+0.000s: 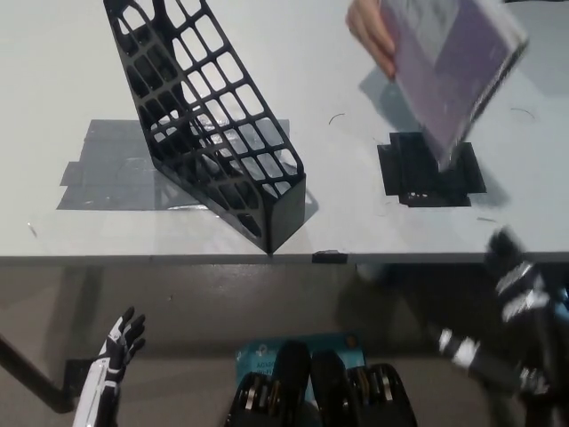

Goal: A person hands a notebook to the robot and the robot grabs it with its right hand and places it in the magazine stand kept in the centre of the desk infront of it.

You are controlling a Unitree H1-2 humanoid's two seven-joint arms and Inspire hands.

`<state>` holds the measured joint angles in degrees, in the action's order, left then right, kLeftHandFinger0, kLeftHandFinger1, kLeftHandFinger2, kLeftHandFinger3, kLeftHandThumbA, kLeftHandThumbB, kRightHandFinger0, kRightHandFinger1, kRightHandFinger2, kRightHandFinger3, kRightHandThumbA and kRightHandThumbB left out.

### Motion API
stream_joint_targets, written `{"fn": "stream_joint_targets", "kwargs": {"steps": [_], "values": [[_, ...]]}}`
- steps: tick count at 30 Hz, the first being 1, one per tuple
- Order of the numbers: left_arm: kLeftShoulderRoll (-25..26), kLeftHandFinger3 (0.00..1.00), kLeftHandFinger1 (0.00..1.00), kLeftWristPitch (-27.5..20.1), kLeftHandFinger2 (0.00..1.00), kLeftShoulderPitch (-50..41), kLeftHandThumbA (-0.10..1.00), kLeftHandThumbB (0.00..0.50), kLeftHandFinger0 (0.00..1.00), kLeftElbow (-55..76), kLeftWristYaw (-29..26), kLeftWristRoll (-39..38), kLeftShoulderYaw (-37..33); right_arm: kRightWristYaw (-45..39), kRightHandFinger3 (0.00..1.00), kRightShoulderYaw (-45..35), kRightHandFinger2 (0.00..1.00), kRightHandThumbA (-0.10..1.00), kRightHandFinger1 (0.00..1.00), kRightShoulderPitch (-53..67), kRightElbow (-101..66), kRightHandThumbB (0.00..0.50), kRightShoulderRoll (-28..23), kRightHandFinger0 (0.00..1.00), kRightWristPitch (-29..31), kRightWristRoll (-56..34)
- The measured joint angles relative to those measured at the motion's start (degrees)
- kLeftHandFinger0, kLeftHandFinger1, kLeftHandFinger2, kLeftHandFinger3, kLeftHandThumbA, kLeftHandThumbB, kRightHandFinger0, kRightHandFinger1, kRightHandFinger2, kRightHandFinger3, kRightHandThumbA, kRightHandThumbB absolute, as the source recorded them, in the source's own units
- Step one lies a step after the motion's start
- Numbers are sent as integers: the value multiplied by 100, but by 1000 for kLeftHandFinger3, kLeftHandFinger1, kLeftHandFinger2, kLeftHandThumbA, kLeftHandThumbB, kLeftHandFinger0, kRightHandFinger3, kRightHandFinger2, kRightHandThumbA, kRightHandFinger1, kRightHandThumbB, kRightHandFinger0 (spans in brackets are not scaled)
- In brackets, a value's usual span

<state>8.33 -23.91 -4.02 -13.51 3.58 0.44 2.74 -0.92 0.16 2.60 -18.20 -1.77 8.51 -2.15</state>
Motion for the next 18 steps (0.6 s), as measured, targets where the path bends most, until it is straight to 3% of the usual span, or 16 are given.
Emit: {"fn": "stream_joint_targets", "kwargs": {"steps": [6, 10, 11, 15, 18], "values": [[3, 1000, 1000, -54, 1000, -24, 1000, 500, 1000, -6, 28, 30, -60, 142, 1000, -289, 1000, 1000, 1000, -793, -48, 310, 45, 1000, -283, -12], [4, 1000, 1000, -77, 1000, -17, 1000, 500, 1000, -17, 28, 69, -98, 240, 1000, -470, 1000, 1000, 1000, -1222, -22, 291, 65, 1000, -504, -13], [4, 1000, 1000, -80, 1000, -17, 1000, 500, 1000, -17, 27, 79, -107, 258, 1000, -504, 1000, 1000, 1000, -1299, -16, 318, 61, 1000, -542, -12], [4, 1000, 1000, -85, 1000, -39, 1000, 500, 1000, -16, 26, 120, -184, 314, 1000, -578, 1000, 1000, 1000, -1548, 113, 278, 56, 1000, -670, 17], [3, 1000, 1000, -87, 1000, -59, 1000, 500, 1000, -16, 27, 150, -230, 329, 1000, -576, 1000, 1000, 1000, -1643, 264, 284, 59, 1000, -750, 21]]}}
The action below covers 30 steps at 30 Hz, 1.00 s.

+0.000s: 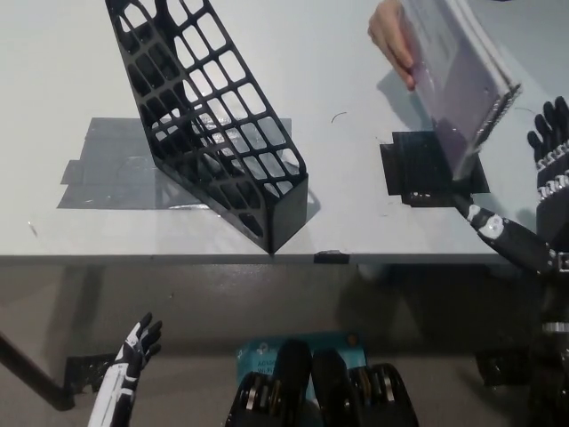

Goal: A person hands a notebook to the robot and the robot grabs it with its right hand and places it in the magazine stand kept in the centre of the desk infront of it.

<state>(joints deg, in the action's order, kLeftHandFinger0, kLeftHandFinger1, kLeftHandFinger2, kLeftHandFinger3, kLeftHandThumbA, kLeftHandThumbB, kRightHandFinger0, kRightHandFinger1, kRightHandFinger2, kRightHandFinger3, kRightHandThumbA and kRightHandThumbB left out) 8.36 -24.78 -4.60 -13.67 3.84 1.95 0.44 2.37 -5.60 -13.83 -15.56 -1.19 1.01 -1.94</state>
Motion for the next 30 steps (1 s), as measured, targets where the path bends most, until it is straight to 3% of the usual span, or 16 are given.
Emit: {"fn": "stream_joint_targets", "kwargs": {"steps": [3, 10, 12, 20, 30], "values": [[1, 1000, 1000, 0, 1000, -10, 1000, 500, 1000, 1, -1, 29, -13, 7, 1000, 5, 1000, 1000, 1000, -107, 214, 261, 7, 1000, -60, -2], [11, 1000, 1000, -2, 1000, -10, 1000, 500, 1000, 13, -2, 81, -44, 69, 1000, 55, 1000, 1000, 1000, -723, 1010, 281, 17, 1000, -135, 74], [20, 1000, 1000, -2, 1000, -8, 1000, 500, 1000, 24, -3, 102, -72, 91, 1000, 86, 1000, 1000, 1000, -931, 1213, 263, 21, 1000, -161, 110], [75, 1000, 1000, -2, 1000, -9, 1000, 500, 1000, 72, -50, 250, -186, 194, 1000, 127, 1000, 1000, 1000, -1744, 2088, 328, -5, 1000, -182, 309], [127, 1000, 1000, -2, 1000, -10, 1000, 500, 1000, 129, -70, 330, -259, 230, 1000, 123, 1000, 1000, 1000, -2128, 2601, 275, -159, 1000, -168, 377]]}}
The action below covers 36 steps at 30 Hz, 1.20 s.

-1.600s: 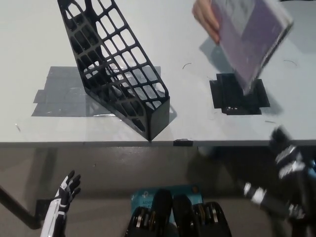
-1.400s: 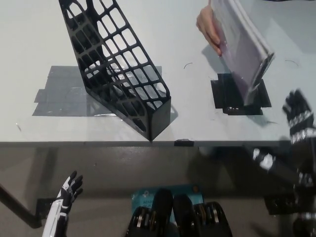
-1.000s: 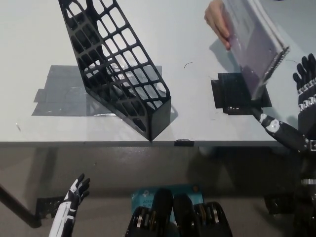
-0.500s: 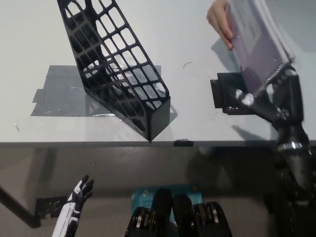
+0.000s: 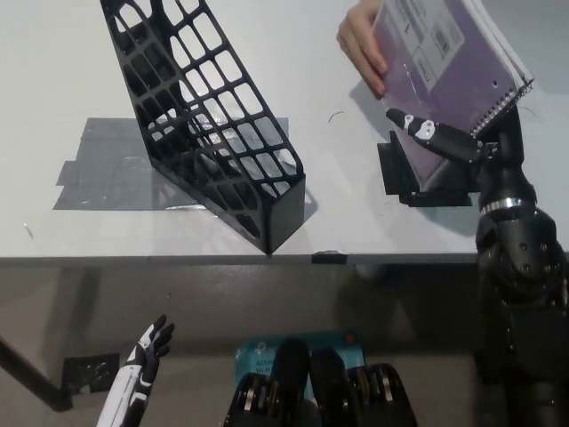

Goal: A person hands a notebook to the robot and the robot grabs it with its right hand and places it in the magazine stand kept in the centre of the desk infront of it.

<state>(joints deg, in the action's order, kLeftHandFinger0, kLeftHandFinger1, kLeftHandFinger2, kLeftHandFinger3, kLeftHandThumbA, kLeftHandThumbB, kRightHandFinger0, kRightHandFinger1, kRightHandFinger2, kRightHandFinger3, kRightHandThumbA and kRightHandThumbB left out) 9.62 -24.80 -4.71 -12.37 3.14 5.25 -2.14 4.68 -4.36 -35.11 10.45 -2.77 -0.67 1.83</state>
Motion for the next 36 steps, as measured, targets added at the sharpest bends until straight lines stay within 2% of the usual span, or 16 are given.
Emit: {"fn": "stream_joint_targets", "kwargs": {"steps": [3, 4, 5, 6, 7, 8, 10, 12, 16, 17, 21, 22, 27, 32, 34, 36], "values": [[0, 1000, 1000, 0, 1000, -1, 1000, 500, 997, 2, 1, 3, -24, 4, 1000, 2, 1000, 957, 1000, -47, 80, 234, -26, 1000, 0, 18], [0, 1000, 1000, 0, 1000, -1, 1000, 500, 990, 2, 1, 3, -25, 7, 1000, 1, 1000, 884, 1000, -55, 103, 228, -26, 1000, 1, 26], [3, 1000, 1000, 0, 1000, -1, 1000, 500, 989, 4, 0, 3, -25, 36, 1000, -3, 1000, 791, 1000, -84, 192, 171, -21, 1000, 12, 46], [4, 1000, 1000, 0, 1000, -1, 1000, 500, 990, 4, 0, 3, -25, 48, 564, -4, 474, 786, 355, -89, 214, 14, -18, 270, 18, 51], [8, 1000, 1000, 0, 1000, -2, 1000, 500, 990, 6, -1, 6, -26, 99, 200, -28, 108, 845, 71, -127, 319, 3, 1, 54, 42, 63], [10, 1000, 1000, 0, 1000, -2, 1000, 500, 991, 6, -1, 6, -26, 118, 8, -39, 4, 923, 3, -142, 368, 0, 12, 2, 45, 68], [18, 1000, 1000, 0, 1000, -1, 1000, 500, 1000, 15, -4, 12, -27, 221, 0, -51, 0, 997, 0, -220, 542, 27, 19, 0, -32, 133], [28, 1000, 1000, 0, 1000, 0, 1000, 500, 1000, 17, -9, 14, -27, 257, 0, -47, 0, 1000, 0, -252, 591, 46, 19, 0, -122, 158], [42, 1000, 1000, 0, 1000, 0, 1000, 500, 1000, 18, -45, 14, -27, 278, 0, -149, 0, 1000, 0, -257, 591, 21, 140, 0, -291, 38], [42, 1000, 1000, 0, 1000, 0, 1000, 500, 1000, 20, -51, 14, -28, 274, 0, -190, 0, 1000, 0, -257, 578, 48, 180, 0, -317, -24], [43, 1000, 1000, 0, 1000, 1, 1000, 500, 992, 21, -65, 14, -30, 263, 0, -304, 0, 1000, 0, -257, 502, 72, 297, 0, -387, -251], [44, 1000, 1000, 0, 1000, 4, 1000, 500, 986, 21, -67, 14, -30, 257, 0, -323, 0, 1000, 0, -257, 482, 94, 321, 0, -410, -331], [55, 1000, 1000, 0, 1000, 6, 1000, 500, 995, 20, -80, 27, -32, 220, 0, -494, 0, 1000, 0, -250, 268, 73, 465, 0, -657, -687], [65, 1000, 1000, 0, 1000, 12, 1000, 500, 986, 21, -81, 30, -32, 190, 0, -667, 0, 999, 0, -248, -144, 143, 646, 0, -954, -1092], [71, 1000, 1000, -1, 1000, 13, 1000, 500, 982, 21, -81, 30, -32, 169, 0, -737, 0, 983, 0, -248, -299, 137, 713, 0, -1077, -1271], [72, 1000, 1000, 0, 1000, 13, 1000, 500, 975, 21, -80, 29, -30, 161, 0, -799, 0, 990, 0, -248, -447, 97, 769, 0, -1183, -1418]]}}
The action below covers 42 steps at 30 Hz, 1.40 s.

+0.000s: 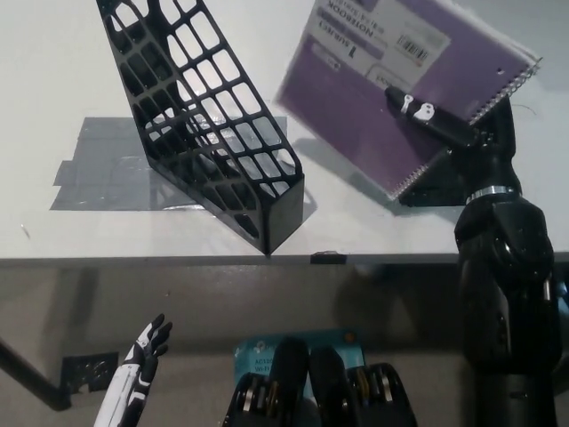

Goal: A person hands a notebook to the robot and the robot grabs it with its right hand and places it in the magazine stand kept in the centre of the desk infront of it.

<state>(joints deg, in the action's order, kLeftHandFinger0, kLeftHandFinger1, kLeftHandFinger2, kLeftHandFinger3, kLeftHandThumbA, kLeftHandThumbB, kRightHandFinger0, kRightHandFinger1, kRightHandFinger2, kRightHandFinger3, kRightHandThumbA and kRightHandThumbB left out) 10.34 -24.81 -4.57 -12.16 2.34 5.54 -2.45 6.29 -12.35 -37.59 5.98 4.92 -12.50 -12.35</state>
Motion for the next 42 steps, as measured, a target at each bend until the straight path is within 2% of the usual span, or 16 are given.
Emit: {"fn": "stream_joint_targets", "kwargs": {"steps": [1, 2, 3, 6, 11, 14, 20, 27, 31, 36, 42], "values": [[0, 1000, 1000, 0, 1000, 1, 1000, 500, 971, 0, 0, 0, 0, -2, 0, -58, 0, 938, 0, 0, -157, 99, 40, 0, -110, -137], [0, 1000, 1000, 0, 1000, 4, 1000, 500, 963, 0, 0, -1, 1, -3, 0, -94, 0, 939, 0, -1, -262, 89, 52, 0, -163, -222], [0, 1000, 1000, 0, 1000, 9, 1000, 500, 962, 0, 0, -1, 1, -4, 0, -133, 0, 942, 0, -5, -378, 87, 60, 0, -227, -322], [0, 1000, 1000, 0, 1000, 24, 1000, 500, 943, 0, 0, 0, 2, 4, 0, -278, 0, 996, 0, -49, -695, 39, 112, 0, -394, -615], [0, 1000, 1000, 0, 1000, 55, 1000, 500, 947, 0, -1, 0, 1, 47, 0, -416, 0, 1000, 0, -237, -1207, 41, 154, 0, -638, -974], [1, 1000, 1000, 0, 1000, 54, 1000, 500, 946, 0, -1, 1, 1, 141, 0, -502, 0, 997, 0, -367, -1463, 58, 239, 0, -763, -1150], [1, 1000, 1000, -1, 1000, 55, 1000, 500, 955, 0, -1, 8, 0, 386, 0, -559, 0, 942, 0, -559, -1874, 15, 489, 0, -948, -1464], [3, 1000, 1000, -1, 1000, 54, 1000, 500, 948, 0, -1, 15, -1, 624, 0, -533, 0, 929, 0, -595, -2015, 13, 808, 0, -1007, -1565], [6, 1000, 1000, -1, 1000, 56, 1000, 500, 953, 1, 1, 13, 0, 713, 0, -385, 0, 929, 0, -595, -1914, 33, 994, 0, -1002, -1550], [13, 1000, 1000, -1, 1000, 75, 1000, 500, 960, 1, 2, 12, -1, 809, 0, -106, 0, 923, 0, -594, -1664, 14, 1285, 0, -992, -1420], [52, 1000, 1000, -1, 1000, 117, 1000, 500, 930, 1, 1, 23, -6, 884, 0, 152, 0, 939, 0, -595, -1366, 0, 1403, 0, -939, -1203]]}}
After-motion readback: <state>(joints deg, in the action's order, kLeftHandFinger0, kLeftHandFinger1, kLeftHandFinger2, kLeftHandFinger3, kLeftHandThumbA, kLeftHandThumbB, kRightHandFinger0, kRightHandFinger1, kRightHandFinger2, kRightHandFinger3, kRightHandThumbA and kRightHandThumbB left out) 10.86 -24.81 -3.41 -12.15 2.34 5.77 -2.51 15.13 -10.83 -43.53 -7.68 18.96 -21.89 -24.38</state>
